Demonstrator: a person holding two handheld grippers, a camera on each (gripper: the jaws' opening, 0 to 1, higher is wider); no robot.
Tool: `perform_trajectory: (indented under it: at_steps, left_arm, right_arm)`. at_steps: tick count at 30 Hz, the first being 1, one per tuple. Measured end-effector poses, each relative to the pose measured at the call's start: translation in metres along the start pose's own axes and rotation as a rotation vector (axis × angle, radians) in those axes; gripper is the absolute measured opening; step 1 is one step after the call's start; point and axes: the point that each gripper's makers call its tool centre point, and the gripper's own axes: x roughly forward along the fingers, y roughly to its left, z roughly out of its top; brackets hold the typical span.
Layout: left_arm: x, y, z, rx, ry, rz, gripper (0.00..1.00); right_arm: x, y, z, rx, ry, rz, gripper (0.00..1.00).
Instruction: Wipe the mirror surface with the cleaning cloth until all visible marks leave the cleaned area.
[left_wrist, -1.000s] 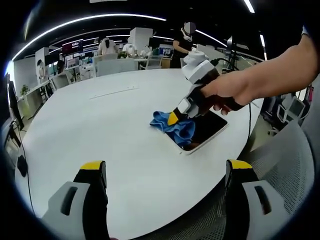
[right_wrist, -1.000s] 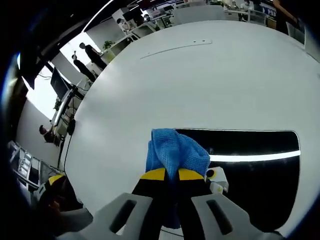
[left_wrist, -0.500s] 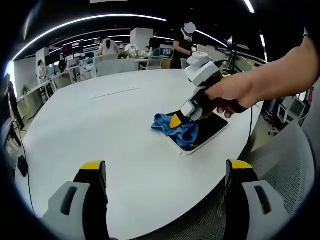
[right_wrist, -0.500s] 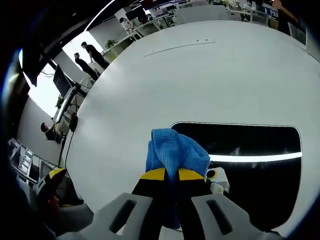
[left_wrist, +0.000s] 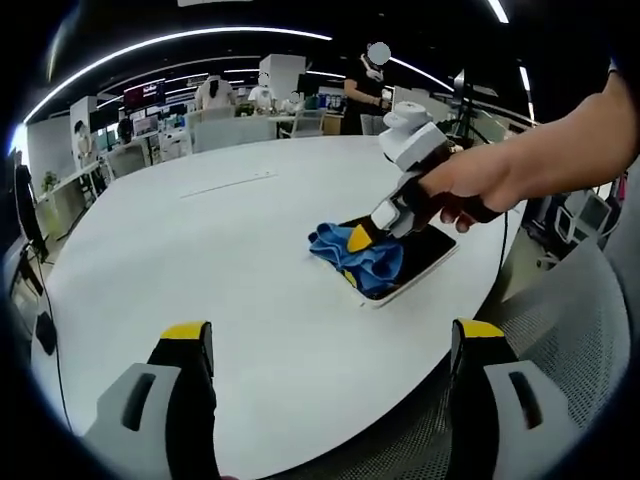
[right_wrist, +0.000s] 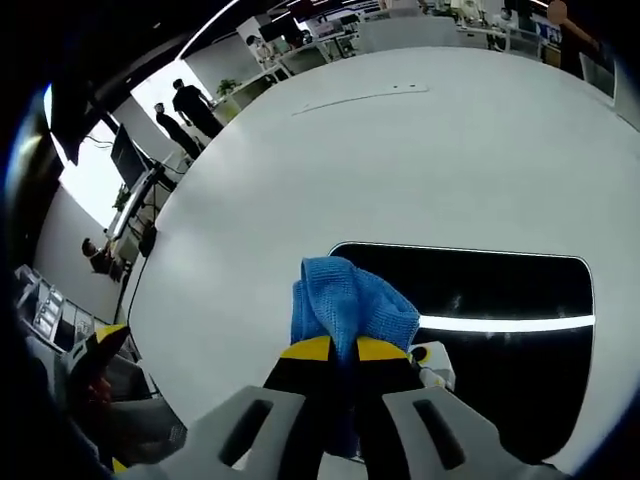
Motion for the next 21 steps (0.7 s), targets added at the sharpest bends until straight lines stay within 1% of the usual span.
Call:
perform_trajectory:
  at_steps: [21]
  left_arm:
    - [0.0,-0.002,-0.002,0.006,0.007,-0.008,0.99]
  right_arm:
    - [-0.02,-0.04,-0.005,0.039,-0.021,-0.047,0.01]
